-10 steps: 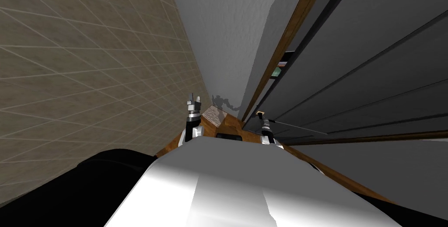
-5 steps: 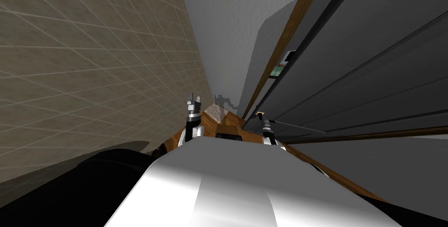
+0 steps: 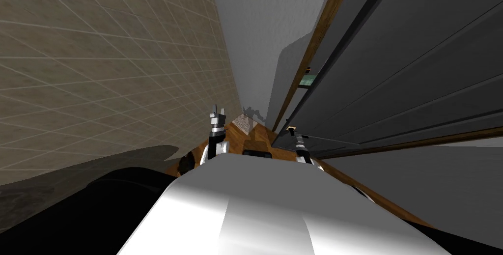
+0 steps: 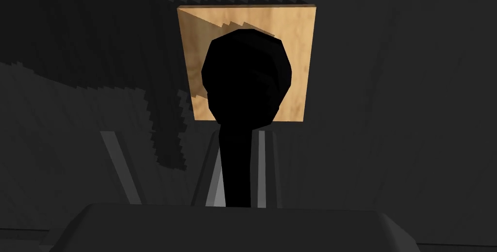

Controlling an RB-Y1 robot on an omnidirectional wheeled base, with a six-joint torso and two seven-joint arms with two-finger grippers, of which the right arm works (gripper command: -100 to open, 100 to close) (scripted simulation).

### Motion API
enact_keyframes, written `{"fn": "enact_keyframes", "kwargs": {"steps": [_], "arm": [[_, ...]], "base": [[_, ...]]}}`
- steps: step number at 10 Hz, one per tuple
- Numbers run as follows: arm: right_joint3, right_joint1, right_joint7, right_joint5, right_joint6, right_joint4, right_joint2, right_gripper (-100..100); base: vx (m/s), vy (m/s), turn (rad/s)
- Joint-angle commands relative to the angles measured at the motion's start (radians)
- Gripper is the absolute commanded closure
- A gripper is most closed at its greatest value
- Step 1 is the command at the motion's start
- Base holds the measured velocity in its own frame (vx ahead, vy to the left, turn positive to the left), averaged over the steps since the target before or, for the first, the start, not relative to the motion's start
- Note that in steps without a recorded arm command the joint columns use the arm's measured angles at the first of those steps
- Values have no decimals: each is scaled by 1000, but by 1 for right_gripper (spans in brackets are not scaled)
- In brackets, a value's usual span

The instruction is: Pull the door open

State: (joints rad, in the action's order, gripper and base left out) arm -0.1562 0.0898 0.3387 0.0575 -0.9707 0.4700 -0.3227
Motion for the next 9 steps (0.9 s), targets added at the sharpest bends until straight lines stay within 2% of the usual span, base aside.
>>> {"fn": "enact_keyframes", "kwargs": {"steps": [1,5,7,8,9], "arm": [[14,-13,21,13,-23,0,-13,100],[46,-44,72,46,-79,1,-44,100],[62,-59,95,61,-105,1,-59,100],[62,-59,95,61,-105,1,-59,100],[73,-69,112,72,-124,1,-70,100]], "base": [[-185,-23,98],[-216,-60,93],[-176,-77,85],[-129,-27,21],[-167,-35,59]]}}
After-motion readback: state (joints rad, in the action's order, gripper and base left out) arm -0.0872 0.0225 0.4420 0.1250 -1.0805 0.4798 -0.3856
